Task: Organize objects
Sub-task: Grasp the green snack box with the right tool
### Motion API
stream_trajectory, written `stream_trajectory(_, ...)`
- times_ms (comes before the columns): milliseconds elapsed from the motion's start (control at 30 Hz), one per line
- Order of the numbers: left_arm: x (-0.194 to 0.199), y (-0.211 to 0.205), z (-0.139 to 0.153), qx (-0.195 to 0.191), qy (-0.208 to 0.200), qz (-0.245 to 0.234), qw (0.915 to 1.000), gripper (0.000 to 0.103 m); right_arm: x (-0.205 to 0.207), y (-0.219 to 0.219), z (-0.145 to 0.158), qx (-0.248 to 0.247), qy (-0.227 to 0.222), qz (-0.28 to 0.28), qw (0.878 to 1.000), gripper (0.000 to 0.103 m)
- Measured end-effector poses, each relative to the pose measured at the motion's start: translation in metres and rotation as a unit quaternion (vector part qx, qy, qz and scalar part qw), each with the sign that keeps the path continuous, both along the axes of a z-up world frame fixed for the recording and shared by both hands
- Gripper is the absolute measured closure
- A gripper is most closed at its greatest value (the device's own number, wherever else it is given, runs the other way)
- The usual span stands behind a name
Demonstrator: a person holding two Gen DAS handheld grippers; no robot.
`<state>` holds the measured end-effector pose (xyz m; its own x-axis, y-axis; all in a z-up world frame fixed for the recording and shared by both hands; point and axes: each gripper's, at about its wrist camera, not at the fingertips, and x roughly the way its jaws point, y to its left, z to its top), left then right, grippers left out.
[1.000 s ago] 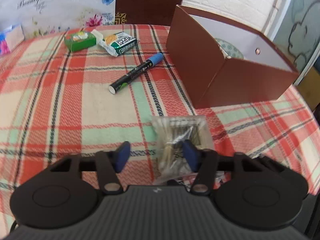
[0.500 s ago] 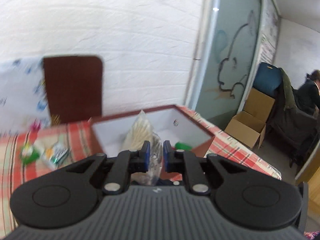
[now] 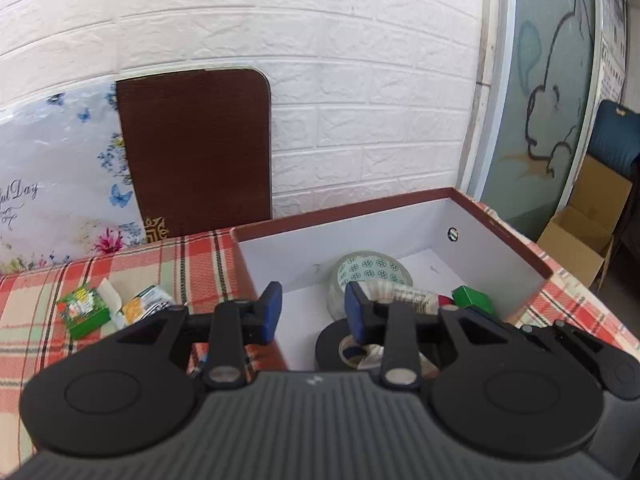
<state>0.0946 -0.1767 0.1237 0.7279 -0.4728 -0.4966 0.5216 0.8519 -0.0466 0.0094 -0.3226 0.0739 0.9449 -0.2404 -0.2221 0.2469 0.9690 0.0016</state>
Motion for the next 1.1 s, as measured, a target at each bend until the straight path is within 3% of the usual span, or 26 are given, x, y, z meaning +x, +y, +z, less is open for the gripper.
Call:
stream_trajectory(100, -0.019, 0.039, 0.001, -0.021, -0.009, 0.019, 0.9996, 0.057, -0.013, 0.013, 0.005, 0.012, -0.029, 0.027, 0.999, 0.07)
stream_trajectory(233, -0.01, 0.096, -0.024, -0.005, 0.015, 0.093, 0.9956, 0.057, -0.018, 0.049, 0.013, -0.006, -0.036, 0.089, 0.995, 0.07)
stream_trajectory(333, 0.008, 0.137, -0.052, 0.027, 0.055, 0.159, 0.9854, 0.057, 0.0, 0.075, 0.007, -0.003, 0.0, 0.141, 0.99, 0.07)
stream_trajectory(433, 0.02, 0.175, -0.079, 0.055, 0.052, 0.211, 0.9746, 0.057, 0.024, 0.101, -0.006, 0.003, 0.053, 0.185, 0.981, 0.07)
stream_trajectory(567, 0.039, 0.228, -0.113, 0.071, 0.062, 0.288, 0.9529, 0.056, 0.066, 0.132, -0.021, 0.012, 0.107, 0.2, 0.974, 0.07)
stream_trajectory(633, 0.042, 0.252, -0.128, 0.063, 0.065, 0.322, 0.9425, 0.05, 0.092, 0.145, -0.019, 0.013, 0.118, 0.202, 0.972, 0.066)
stream_trajectory(667, 0.039, 0.261, -0.134, 0.05, 0.046, 0.333, 0.9406, 0.034, 0.104, 0.15, -0.018, 0.008, 0.119, 0.201, 0.972, 0.06)
stream_trajectory(700, 0.036, 0.267, -0.139, 0.039, 0.033, 0.342, 0.9384, 0.029, 0.126, 0.154, -0.017, 0.002, 0.118, 0.2, 0.973, 0.058)
stream_trajectory(733, 0.034, 0.269, -0.14, 0.021, 0.029, 0.343, 0.9388, 0.029, 0.148, 0.158, -0.016, -0.004, 0.118, 0.2, 0.973, 0.052)
stream_trajectory(867, 0.035, 0.265, -0.139, 0.014, 0.017, 0.328, 0.9445, 0.03, 0.227, 0.172, -0.019, -0.019, 0.141, 0.199, 0.97, 0.029)
stream_trajectory(933, 0.035, 0.267, -0.139, 0.002, 0.018, 0.325, 0.9454, 0.03, 0.263, 0.177, -0.029, -0.029, 0.162, 0.176, 0.971, 0.028)
stream_trajectory(1000, 0.035, 0.268, -0.14, -0.005, 0.019, 0.325, 0.9455, 0.03, 0.291, 0.177, -0.042, -0.021, 0.204, 0.162, 0.965, 0.042)
stream_trajectory(1100, 0.034, 0.27, -0.141, -0.011, 0.017, 0.325, 0.9456, 0.031, 0.292, 0.178, -0.048, -0.007, 0.224, 0.168, 0.96, 0.044)
